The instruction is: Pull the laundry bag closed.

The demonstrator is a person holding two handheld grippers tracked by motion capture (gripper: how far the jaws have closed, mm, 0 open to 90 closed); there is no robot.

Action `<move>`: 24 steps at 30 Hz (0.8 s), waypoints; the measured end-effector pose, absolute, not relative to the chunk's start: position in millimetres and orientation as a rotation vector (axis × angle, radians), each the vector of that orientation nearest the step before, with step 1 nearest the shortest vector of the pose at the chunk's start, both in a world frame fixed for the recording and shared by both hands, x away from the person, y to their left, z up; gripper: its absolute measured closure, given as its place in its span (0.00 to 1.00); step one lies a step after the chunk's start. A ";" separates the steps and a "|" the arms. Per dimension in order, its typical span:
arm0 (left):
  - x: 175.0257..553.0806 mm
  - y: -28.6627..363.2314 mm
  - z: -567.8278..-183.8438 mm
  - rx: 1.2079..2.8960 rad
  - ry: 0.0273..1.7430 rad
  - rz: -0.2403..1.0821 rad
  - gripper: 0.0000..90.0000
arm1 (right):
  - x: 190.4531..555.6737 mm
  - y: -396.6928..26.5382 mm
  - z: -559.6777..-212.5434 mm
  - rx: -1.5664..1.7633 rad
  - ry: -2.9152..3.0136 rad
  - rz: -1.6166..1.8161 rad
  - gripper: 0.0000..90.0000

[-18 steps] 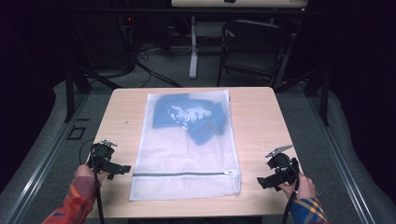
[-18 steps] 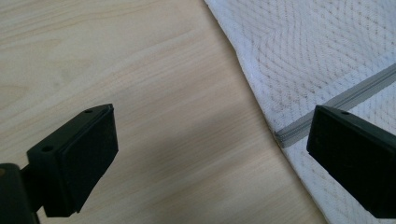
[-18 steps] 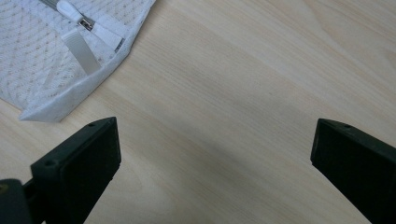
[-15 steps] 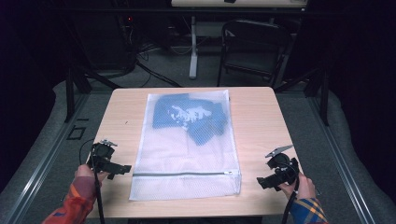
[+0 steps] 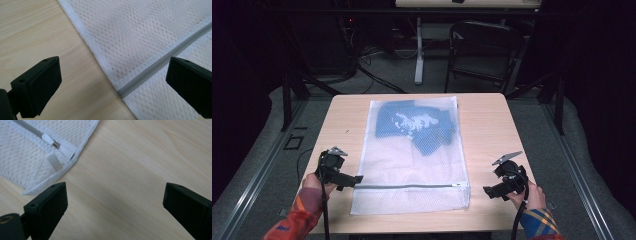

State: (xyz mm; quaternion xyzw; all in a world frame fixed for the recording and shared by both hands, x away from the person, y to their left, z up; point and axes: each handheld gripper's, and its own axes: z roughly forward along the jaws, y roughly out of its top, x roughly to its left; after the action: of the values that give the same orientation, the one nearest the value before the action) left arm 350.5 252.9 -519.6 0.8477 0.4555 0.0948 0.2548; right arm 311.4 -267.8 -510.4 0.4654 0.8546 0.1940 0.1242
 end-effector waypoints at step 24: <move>363.3 183.0 -519.4 2.378 1.023 0.242 0.00 | 323.7 -230.3 -504.6 1.278 2.581 0.766 0.17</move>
State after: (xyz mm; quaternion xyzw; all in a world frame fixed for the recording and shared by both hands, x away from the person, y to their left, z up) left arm 363.3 183.0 -519.4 0.8812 0.3793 0.0896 0.2677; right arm 323.7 -230.3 -504.6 0.4275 0.8632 0.2562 0.0806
